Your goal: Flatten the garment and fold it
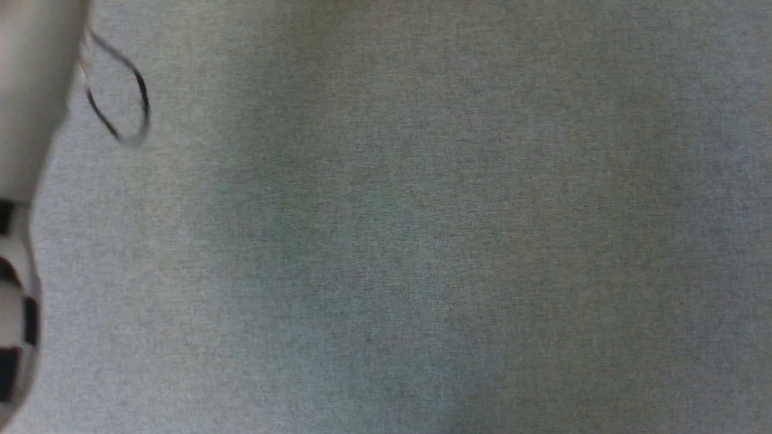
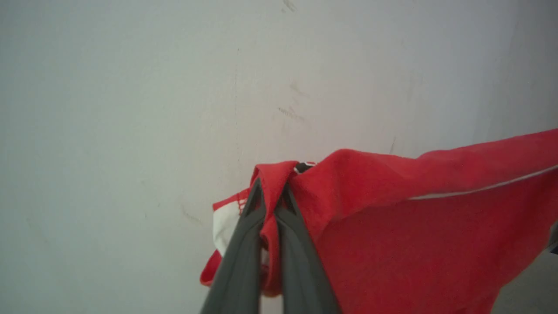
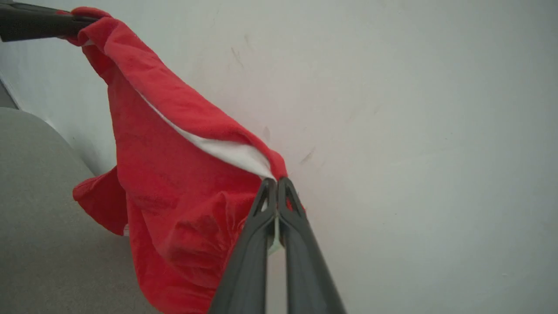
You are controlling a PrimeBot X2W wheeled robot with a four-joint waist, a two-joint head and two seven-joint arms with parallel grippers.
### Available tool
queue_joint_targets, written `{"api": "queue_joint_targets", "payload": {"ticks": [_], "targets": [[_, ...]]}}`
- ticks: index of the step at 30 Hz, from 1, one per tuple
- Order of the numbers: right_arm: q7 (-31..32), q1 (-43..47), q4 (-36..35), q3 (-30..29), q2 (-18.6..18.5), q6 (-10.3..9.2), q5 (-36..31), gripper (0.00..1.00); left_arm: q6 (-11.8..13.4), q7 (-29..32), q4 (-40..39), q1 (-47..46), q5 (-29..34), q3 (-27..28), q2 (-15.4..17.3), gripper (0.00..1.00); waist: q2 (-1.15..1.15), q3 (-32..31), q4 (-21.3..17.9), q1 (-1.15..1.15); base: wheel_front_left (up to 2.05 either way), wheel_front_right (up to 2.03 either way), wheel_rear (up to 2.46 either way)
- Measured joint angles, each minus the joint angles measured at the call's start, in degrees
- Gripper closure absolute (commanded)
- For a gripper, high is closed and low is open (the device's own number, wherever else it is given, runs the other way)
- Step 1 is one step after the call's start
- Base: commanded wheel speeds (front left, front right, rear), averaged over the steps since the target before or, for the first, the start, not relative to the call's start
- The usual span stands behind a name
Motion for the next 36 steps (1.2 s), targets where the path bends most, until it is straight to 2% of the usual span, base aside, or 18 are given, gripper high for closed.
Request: {"api": "queue_joint_targets", "payload": {"ticks": [5, 9, 15, 21, 26, 36], "targets": [[-5.6, 9.1, 0.9, 5.4, 0.7, 0.00, 2.0, 1.00, -0.8, -1.8, 0.7, 11.4, -0.9, -0.3, 0.0, 1.00, 0.00, -0.8, -0.8, -0.02, 0.00, 0.00, 0.00], [-7.9, 16.7, -0.5, 9.3, 0.7, -0.01, 2.5, 1.00, -0.8, -2.4, -1.8, 22.5, -1.4, 0.1, 0.4, 1.00, 0.00, -2.8, -1.3, -0.02, 0.00, 0.00, 0.00], [-8.5, 29.6, -6.7, 14.3, -1.8, 0.00, 3.4, 1.00, 2.2, -2.5, -12.3, 42.1, -0.3, 4.8, 4.0, 1.00, 0.00, -7.2, -2.0, -0.03, 0.00, 0.00, 0.00], [-8.8, 41.5, -11.2, 16.8, -6.0, 0.00, 4.5, 1.00, 4.0, -2.5, -19.1, 61.0, -0.3, 5.0, 6.0, 1.00, 0.00, -12.6, -2.6, -0.04, 0.00, 0.00, 0.00], [-8.8, 50.4, -13.8, 18.2, -8.5, 0.01, 5.9, 1.00, 5.2, -2.4, -22.5, 70.9, -1.3, 3.4, 6.9, 1.00, 0.00, -17.1, -2.8, -0.05, 0.00, 0.00, 0.00], [-7.4, 67.5, -20.0, 17.3, -10.8, 0.01, 8.3, 1.00, 10.7, -1.4, -31.0, 86.4, -3.1, 1.3, 10.5, 1.00, 0.00, -24.5, -2.6, -0.04, 0.00, 0.00, 0.00]]}}
